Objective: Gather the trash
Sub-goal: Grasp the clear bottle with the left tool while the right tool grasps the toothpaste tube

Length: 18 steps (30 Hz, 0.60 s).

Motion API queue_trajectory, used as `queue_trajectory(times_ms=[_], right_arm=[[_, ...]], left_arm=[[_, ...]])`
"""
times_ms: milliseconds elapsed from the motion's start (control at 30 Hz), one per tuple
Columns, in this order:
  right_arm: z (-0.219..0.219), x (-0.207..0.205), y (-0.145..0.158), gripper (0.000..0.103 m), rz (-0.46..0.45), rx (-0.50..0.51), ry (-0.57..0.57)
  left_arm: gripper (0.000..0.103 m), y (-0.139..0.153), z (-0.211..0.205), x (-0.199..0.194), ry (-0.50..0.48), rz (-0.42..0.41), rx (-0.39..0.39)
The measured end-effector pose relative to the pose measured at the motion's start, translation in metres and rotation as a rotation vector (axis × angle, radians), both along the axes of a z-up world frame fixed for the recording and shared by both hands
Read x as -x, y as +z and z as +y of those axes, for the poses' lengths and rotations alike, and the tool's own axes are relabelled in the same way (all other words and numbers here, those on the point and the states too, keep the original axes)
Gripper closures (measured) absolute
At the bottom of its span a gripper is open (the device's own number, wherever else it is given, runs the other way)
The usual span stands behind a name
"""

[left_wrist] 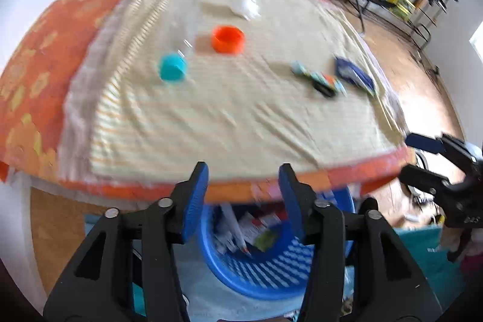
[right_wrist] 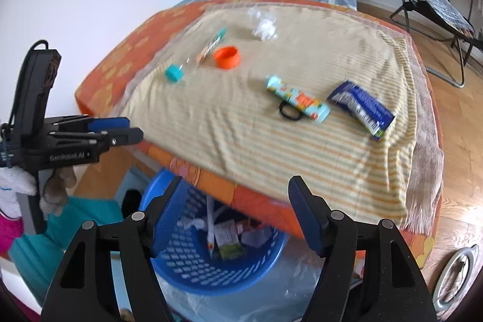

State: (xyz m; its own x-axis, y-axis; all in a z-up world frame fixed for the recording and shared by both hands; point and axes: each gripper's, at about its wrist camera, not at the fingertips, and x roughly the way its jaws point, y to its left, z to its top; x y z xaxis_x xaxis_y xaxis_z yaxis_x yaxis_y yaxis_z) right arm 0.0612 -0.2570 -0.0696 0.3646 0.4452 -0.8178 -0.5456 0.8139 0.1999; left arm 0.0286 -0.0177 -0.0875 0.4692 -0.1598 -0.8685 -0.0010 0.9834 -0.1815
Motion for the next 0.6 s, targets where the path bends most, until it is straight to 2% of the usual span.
queue_trajectory(times_ms=[33, 167, 400, 600], right_arm=[[0.000, -0.005, 0.002, 0.034, -0.002, -0.004, -0.006], [0.003, -0.024, 0.007, 0.034, -0.018, -0.004, -0.009], [0.009, -0.064, 0.002, 0.034, 0.014, -0.013, -0.016], [0.039, -0.088, -0.015, 0.034, -0.004, 0.082, 0.039]], left_arm=[[0.044, 0.003, 0.007, -0.006, 0.020, -0.012, 0.001], [0.044, 0.008, 0.033, -0.030, 0.082, -0.028, 0.014], [0.044, -0.001, 0.060, -0.073, 0.151, -0.003, 0.034], [0.044, -0.017, 0.070, -0.101, 0.184, 0.034, 0.055]])
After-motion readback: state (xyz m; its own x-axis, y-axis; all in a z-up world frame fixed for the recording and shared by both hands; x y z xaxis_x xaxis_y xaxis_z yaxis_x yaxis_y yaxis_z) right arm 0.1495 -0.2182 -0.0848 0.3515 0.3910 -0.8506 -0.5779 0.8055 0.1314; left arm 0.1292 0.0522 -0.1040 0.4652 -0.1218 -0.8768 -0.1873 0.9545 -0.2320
